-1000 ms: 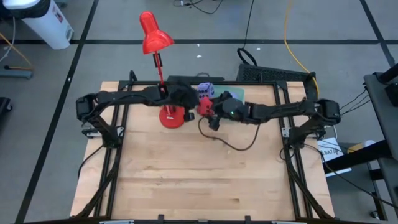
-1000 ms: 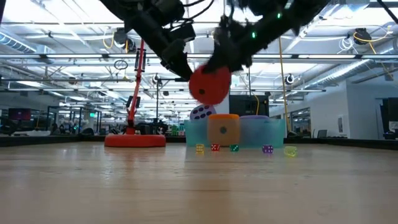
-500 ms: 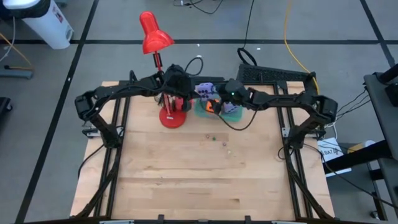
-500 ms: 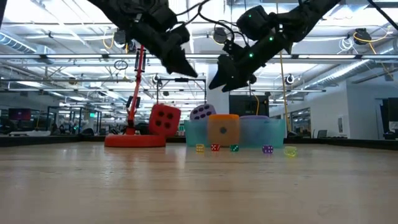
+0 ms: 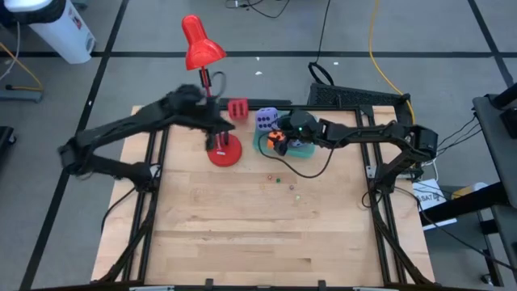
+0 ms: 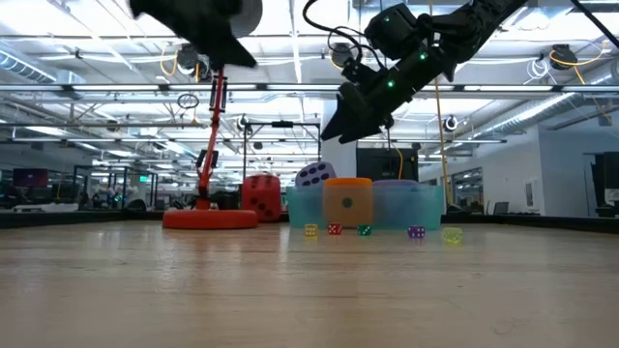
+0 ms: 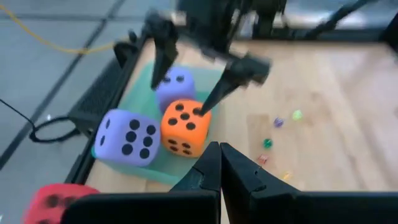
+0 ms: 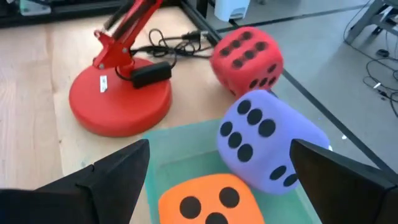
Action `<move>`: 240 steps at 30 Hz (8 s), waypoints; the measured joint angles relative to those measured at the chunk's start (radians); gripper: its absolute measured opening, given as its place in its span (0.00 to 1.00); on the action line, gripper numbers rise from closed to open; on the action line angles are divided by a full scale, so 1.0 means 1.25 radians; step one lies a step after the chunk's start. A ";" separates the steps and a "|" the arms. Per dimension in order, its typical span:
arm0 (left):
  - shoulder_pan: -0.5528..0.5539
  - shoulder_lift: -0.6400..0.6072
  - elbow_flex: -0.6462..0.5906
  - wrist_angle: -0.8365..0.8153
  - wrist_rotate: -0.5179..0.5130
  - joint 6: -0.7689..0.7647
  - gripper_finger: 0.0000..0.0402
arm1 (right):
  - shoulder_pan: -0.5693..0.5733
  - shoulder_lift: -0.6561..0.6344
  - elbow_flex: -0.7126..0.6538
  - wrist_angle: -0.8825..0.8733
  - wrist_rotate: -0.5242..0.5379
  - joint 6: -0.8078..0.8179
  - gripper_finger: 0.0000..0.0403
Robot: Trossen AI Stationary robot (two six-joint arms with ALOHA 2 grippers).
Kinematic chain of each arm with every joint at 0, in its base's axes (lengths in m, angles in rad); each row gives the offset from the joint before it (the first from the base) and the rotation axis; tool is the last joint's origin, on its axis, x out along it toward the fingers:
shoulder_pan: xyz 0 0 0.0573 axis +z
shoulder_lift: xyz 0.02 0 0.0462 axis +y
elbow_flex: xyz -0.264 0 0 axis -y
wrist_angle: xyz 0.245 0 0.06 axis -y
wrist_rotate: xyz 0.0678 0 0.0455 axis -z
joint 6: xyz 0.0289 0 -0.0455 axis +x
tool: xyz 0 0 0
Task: Pick & Place Dice
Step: Put the big red dice into the green bin
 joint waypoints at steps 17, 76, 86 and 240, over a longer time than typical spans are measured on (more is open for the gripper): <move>-0.308 -0.582 -0.424 0.025 -0.367 -0.308 0.00 | 0.080 0.000 0.000 0.033 -0.001 -0.033 0.94; -0.290 -0.627 -0.484 0.058 -0.317 -0.303 0.01 | -0.102 0.603 0.828 -0.424 -0.106 -0.377 0.69; -0.290 -0.627 -0.484 0.069 -0.311 -0.310 0.04 | -0.037 0.598 0.830 -0.567 -0.130 -0.308 0.50; -0.294 -0.544 -0.484 0.081 -0.240 -0.328 0.06 | 0.244 0.462 0.599 -0.569 -0.276 0.043 0.96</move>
